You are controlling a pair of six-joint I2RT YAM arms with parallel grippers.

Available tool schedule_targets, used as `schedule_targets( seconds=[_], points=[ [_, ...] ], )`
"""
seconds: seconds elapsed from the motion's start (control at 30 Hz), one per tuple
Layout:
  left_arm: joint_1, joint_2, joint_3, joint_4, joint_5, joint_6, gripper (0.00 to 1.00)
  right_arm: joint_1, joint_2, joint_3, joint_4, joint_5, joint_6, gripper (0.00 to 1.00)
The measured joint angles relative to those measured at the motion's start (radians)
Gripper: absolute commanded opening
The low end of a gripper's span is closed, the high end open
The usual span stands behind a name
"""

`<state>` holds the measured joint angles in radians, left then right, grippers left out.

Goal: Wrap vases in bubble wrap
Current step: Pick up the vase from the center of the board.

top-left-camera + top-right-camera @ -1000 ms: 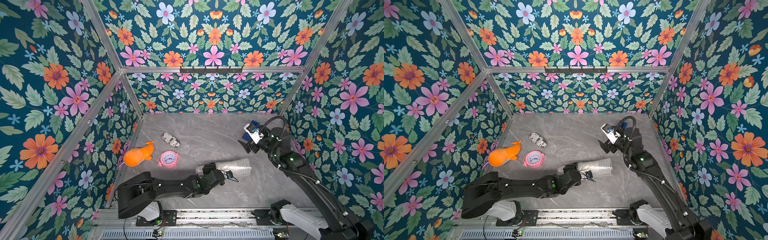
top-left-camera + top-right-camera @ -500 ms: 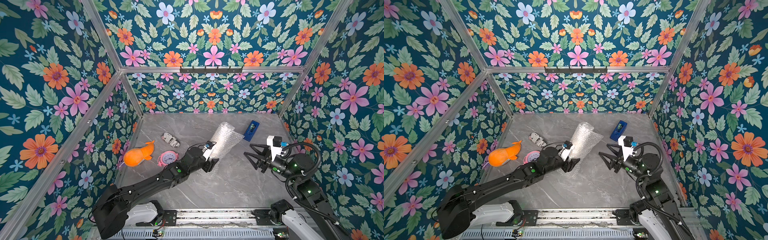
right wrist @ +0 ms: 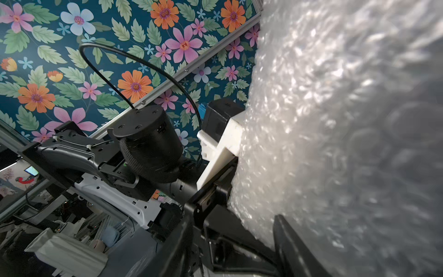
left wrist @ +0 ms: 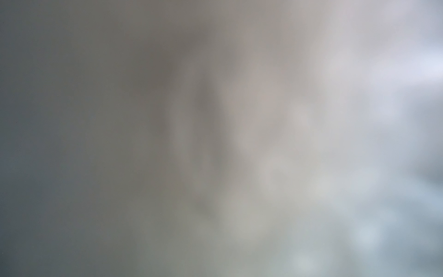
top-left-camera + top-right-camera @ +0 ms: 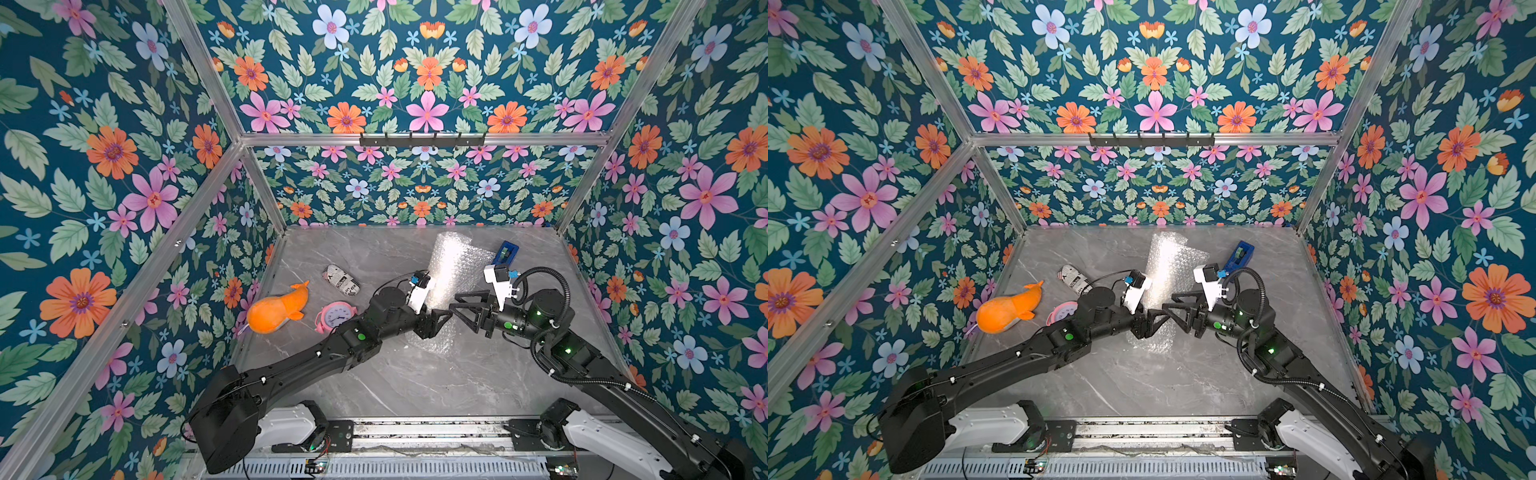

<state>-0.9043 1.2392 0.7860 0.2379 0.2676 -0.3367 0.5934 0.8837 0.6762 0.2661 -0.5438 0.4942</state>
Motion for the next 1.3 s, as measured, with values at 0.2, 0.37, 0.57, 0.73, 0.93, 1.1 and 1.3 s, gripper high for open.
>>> schedule_targets(
  seconds=[0.2,0.37,0.57,0.73,0.93,1.1,1.3],
  points=[
    [0.001,-0.018,-0.001,0.015,0.018,-0.008,0.00,-0.001,0.042,0.010,0.011,0.048,0.038,0.61],
    [0.001,-0.021,-0.004,0.023,0.035,-0.027,0.00,-0.001,0.054,0.000,0.032,0.054,0.057,0.65],
    [0.001,-0.010,0.004,0.033,0.074,-0.049,0.00,-0.002,0.073,-0.006,0.082,0.023,0.077,0.70],
    [0.001,-0.008,0.010,0.036,0.082,-0.057,0.00,-0.002,0.090,0.000,0.089,0.021,0.069,0.72],
    [-0.001,-0.025,0.013,0.035,0.086,-0.055,0.00,-0.001,0.101,0.022,0.039,0.036,0.046,0.66],
    [-0.001,-0.026,0.012,0.035,0.074,-0.052,0.00,0.001,0.100,0.025,0.022,0.053,0.043,0.67],
    [-0.003,-0.016,0.015,0.039,0.121,-0.054,0.00,-0.001,0.103,-0.006,0.087,0.020,0.059,0.69]
  ],
)
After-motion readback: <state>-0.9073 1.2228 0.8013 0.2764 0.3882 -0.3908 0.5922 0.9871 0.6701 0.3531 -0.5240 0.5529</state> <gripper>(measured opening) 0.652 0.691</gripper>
